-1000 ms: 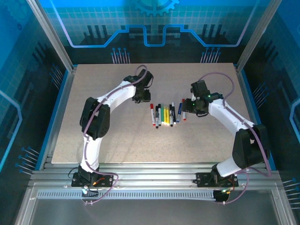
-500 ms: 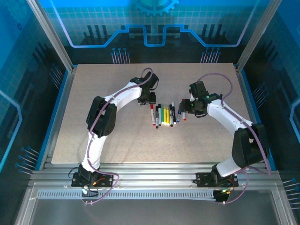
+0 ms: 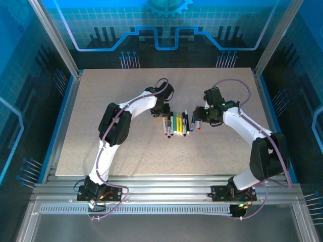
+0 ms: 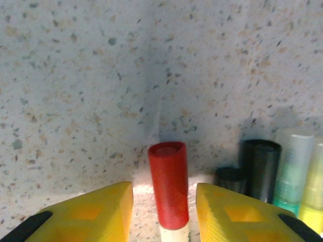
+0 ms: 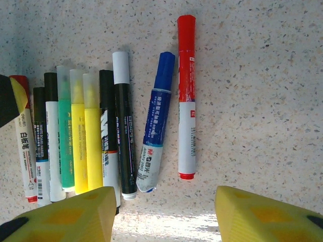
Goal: Open the pen caps
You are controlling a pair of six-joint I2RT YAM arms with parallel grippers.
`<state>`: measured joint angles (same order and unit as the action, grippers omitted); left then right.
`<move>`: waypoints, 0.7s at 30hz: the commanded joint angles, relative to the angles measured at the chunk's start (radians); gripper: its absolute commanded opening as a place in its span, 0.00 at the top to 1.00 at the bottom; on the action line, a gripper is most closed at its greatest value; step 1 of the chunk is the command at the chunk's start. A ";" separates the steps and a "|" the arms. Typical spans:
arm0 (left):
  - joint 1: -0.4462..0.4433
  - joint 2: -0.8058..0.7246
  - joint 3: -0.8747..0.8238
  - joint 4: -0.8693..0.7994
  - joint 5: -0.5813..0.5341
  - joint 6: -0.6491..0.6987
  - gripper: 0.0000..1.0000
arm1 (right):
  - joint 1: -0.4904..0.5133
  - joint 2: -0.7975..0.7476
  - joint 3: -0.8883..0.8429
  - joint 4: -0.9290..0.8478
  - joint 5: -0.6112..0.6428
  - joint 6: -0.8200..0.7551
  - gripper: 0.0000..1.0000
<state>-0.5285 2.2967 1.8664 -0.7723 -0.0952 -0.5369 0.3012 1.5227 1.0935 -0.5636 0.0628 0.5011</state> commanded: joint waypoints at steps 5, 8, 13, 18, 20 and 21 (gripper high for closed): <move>-0.005 0.050 0.068 -0.029 0.018 -0.011 0.63 | 0.010 0.000 -0.013 -0.003 0.000 0.001 0.46; -0.005 0.061 0.082 -0.042 0.006 -0.007 0.64 | 0.011 0.002 -0.017 -0.001 -0.002 0.000 0.46; -0.005 0.070 0.085 -0.050 -0.003 -0.004 0.66 | 0.010 0.011 -0.018 0.005 -0.005 -0.001 0.46; -0.004 0.073 0.084 -0.056 -0.009 0.000 0.71 | 0.009 0.017 -0.019 0.009 -0.015 0.003 0.47; -0.005 0.073 0.086 -0.059 -0.016 0.001 0.72 | 0.010 0.019 -0.021 0.013 -0.018 0.004 0.47; -0.004 0.073 0.086 -0.062 -0.019 0.003 0.72 | 0.010 0.020 -0.021 0.013 -0.020 0.004 0.47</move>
<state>-0.5285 2.3474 1.9285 -0.7910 -0.1040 -0.5438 0.3012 1.5295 1.0824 -0.5571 0.0586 0.5011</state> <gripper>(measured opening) 0.280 0.532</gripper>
